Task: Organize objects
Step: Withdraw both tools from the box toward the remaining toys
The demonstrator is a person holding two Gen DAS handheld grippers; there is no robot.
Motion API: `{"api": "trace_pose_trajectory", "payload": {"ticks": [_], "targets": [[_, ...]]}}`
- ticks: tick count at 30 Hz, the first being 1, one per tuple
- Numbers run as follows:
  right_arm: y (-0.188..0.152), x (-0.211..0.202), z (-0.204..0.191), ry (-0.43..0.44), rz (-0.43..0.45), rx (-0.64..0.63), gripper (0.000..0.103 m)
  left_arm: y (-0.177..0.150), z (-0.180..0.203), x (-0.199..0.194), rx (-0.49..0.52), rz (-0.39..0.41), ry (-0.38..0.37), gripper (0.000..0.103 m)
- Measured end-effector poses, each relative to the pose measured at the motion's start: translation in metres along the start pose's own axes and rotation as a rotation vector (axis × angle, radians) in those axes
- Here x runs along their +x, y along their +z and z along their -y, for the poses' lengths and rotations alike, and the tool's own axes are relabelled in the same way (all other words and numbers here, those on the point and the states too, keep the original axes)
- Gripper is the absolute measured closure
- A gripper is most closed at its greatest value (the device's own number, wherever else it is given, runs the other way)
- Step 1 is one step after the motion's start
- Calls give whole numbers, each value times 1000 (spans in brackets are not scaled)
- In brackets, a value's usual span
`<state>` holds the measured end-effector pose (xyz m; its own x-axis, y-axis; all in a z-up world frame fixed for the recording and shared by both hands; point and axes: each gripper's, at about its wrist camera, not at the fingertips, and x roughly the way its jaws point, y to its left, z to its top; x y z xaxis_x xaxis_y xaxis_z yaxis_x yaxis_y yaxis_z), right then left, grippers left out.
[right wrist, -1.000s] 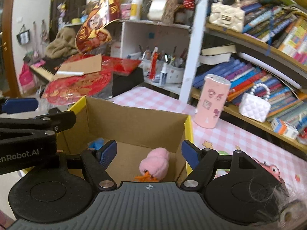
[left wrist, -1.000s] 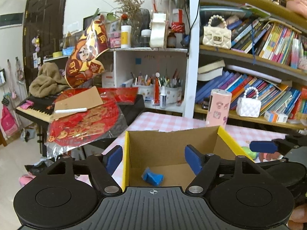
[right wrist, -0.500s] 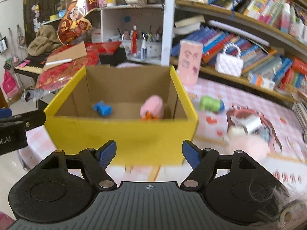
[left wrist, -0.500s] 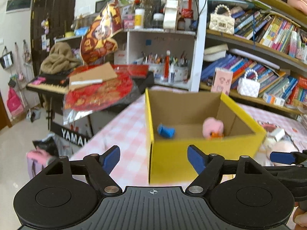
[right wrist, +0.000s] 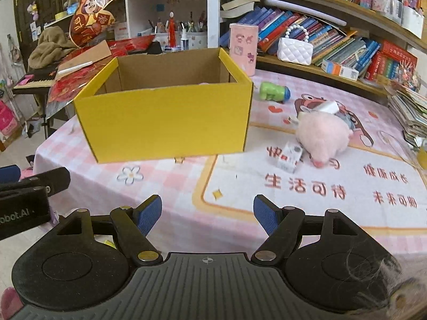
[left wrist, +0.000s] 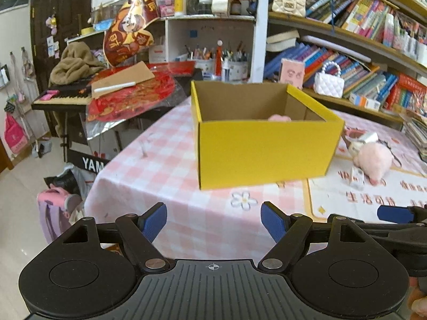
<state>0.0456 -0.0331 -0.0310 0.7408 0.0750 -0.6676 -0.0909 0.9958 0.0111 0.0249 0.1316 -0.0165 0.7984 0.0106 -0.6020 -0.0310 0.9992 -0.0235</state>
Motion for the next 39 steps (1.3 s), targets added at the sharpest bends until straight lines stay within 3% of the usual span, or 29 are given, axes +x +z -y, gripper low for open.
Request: {"api": "trace_pose_trajectory", "payload": {"ticks": [7, 21, 32, 39], "targets": [[-11, -13, 20, -63, -9, 93, 27, -9, 17, -1, 34, -51, -90, 23], [-23, -30, 61, -220, -10, 198, 23, -8, 67, 4, 169, -51, -237, 18], [-20, -23, 99, -298, -35, 201, 23, 0, 109, 25, 175, -89, -303, 18], [-8, -9, 130, -313, -51, 199, 22, 13, 140, 43, 173, -102, -307, 18]]}}
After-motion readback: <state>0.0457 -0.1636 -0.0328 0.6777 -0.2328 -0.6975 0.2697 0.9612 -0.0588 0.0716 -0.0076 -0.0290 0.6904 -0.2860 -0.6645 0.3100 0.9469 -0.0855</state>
